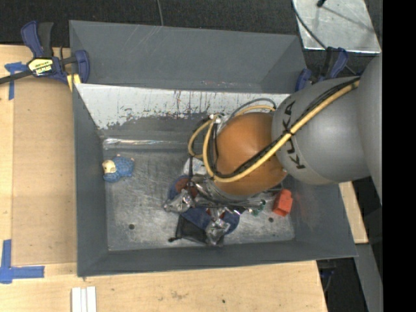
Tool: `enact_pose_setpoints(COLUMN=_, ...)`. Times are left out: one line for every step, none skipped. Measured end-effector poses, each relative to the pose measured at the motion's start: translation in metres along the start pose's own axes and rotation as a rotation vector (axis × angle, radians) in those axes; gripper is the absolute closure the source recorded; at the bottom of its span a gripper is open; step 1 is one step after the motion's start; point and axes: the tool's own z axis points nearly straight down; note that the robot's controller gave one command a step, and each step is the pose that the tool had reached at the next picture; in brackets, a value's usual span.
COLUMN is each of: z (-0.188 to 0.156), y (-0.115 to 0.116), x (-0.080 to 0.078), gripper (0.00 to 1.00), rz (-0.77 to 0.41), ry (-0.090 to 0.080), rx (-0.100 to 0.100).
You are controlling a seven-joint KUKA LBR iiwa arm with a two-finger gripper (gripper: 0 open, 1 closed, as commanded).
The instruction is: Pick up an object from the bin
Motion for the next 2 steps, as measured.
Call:
enact_pose_setpoints(z=-0.004, y=-0.002, x=-0.004, gripper=1.00, rz=0.001, ry=-0.012, rx=0.008)
enact_pose_setpoints(z=-0.176, y=-0.010, x=0.011, gripper=1.00, rz=-0.037, ry=0.000, rx=0.007)
